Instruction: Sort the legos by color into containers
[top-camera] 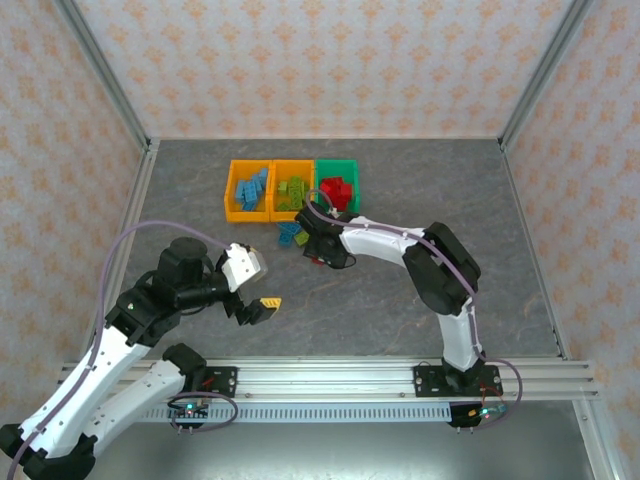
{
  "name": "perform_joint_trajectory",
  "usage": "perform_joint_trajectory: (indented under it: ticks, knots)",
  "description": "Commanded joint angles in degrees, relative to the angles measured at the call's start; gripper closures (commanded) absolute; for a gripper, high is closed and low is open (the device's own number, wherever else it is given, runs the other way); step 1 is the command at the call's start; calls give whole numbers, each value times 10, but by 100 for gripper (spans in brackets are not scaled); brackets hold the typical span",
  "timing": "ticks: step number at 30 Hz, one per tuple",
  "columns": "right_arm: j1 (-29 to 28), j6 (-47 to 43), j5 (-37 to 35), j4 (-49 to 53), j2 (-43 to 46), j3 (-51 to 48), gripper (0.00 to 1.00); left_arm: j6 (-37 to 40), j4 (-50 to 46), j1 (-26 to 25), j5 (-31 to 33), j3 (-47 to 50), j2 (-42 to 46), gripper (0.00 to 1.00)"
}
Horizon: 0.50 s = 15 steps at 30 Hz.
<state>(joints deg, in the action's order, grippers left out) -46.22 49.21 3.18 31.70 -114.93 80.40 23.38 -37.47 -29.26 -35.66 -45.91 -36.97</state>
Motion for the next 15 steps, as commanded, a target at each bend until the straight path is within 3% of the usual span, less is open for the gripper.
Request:
perform_joint_trajectory:
  ticks: [1, 6, 10, 15]
  knots:
    - [-1, 13, -55, 45, 0, -2, 51, 29, 28, -3, -8, 10, 8, 0]
    - [-2, 10, -46, 27, 41, -56, 64, 32, 27, -2, 11, 11, 10, 0]
    - [-3, 5, -50, -7, 127, -123, 71, 29, 31, -3, 23, 16, 17, 0]
    - [-3, -50, -130, -38, 275, -172, 74, 20, 45, -2, 30, 24, 27, 0]
